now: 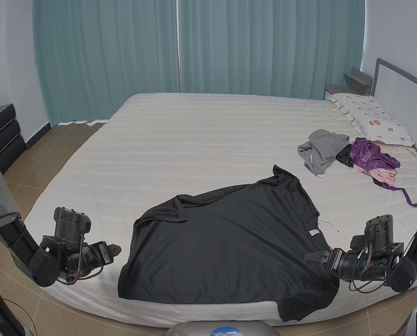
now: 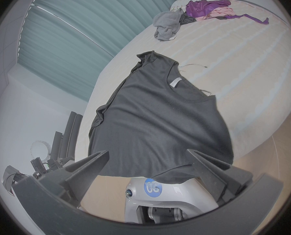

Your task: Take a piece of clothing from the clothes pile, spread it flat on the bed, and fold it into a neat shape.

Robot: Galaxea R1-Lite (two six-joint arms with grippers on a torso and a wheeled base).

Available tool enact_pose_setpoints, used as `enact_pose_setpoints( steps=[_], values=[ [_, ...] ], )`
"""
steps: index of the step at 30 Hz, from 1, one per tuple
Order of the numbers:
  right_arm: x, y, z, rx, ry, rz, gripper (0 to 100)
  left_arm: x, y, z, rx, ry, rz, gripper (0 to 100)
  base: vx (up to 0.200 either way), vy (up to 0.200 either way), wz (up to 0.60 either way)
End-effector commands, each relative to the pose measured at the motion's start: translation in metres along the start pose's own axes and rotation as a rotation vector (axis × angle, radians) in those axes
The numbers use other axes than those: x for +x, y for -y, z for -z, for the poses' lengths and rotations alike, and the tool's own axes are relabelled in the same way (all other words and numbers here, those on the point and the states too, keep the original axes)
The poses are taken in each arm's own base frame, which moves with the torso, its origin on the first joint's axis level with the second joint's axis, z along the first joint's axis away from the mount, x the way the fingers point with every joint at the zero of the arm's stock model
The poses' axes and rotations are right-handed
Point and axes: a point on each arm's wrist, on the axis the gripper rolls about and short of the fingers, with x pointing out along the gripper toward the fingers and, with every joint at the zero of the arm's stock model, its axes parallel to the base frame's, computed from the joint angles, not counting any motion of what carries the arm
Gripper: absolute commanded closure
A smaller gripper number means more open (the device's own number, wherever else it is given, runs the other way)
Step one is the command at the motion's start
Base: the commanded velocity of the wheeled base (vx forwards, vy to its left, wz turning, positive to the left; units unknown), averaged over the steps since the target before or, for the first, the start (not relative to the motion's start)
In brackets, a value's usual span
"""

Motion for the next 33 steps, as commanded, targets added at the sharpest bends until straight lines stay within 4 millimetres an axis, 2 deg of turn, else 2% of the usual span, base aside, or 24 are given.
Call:
enact_pose_setpoints(
  steps=[1, 5, 13, 19, 24, 26, 27, 28, 29, 31, 32, 33],
  values=[
    [0.002, 0.001, 0.001, 0.005, -0.007, 0.006, 0, 0.001, 0.002, -0.001, -0.004, 0.003, 0.007, 0, 0.0, 0.0, 0.0],
    [0.002, 0.002, 0.001, 0.005, -0.01, 0.008, 0, 0.001, 0.005, -0.006, -0.041, 0.025, 0.015, 0, 0.0, 0.0, 0.0],
    [0.005, 0.004, 0.001, 0.009, -0.014, 0.016, 0, 0.005, 0.008, -0.003, -0.051, 0.003, 0.023, 0, 0.2, 0.0, 0.0],
    [0.006, 0.005, 0.002, 0.012, -0.023, 0.022, 0, 0.001, 0.031, 0.005, -0.129, -0.009, 0.097, 0, 0.033, 0.0, 0.0],
    [0.007, 0.005, 0.004, 0.008, -0.031, 0.021, 0, 0.006, 0.049, -0.009, -0.146, 0.025, 0.151, 0, 0.0, 0.0, 0.0],
    [0.007, 0.005, 0.004, 0.008, -0.031, 0.021, 0, 0.01, 0.055, -0.011, -0.142, 0.029, 0.162, 0, 0.0, 0.0, 0.0],
    [0.007, 0.005, 0.004, 0.009, -0.032, 0.02, 0, 0.017, 0.065, -0.017, -0.138, 0.04, 0.178, 0, 0.0, 0.0, 0.0],
    [0.007, 0.005, 0.004, 0.009, -0.032, 0.02, 0, 0.017, 0.065, -0.017, -0.138, 0.04, 0.178, 0, 0.0, 0.0, 0.0],
    [0.007, 0.004, 0.005, 0.007, -0.035, 0.019, 0, 0.026, 0.076, -0.024, -0.134, 0.042, 0.186, 0, 0.0, 0.0, 0.0],
    [0.006, 0.004, 0.004, 0.006, -0.034, 0.018, 0, 0.029, 0.078, -0.026, -0.134, 0.039, 0.187, 0, 0.0, 0.0, 0.0],
    [0.006, 0.005, 0.006, 0.008, -0.039, 0.022, 0, 0.049, 0.093, -0.033, -0.134, 0.028, 0.184, 0, 0.0, 0.0, 0.0],
    [0.005, 0.006, 0.006, 0.009, -0.04, 0.025, 0, 0.058, 0.098, -0.036, -0.137, 0.031, 0.187, 0, 0.0, 0.0, 0.0]
  ],
)
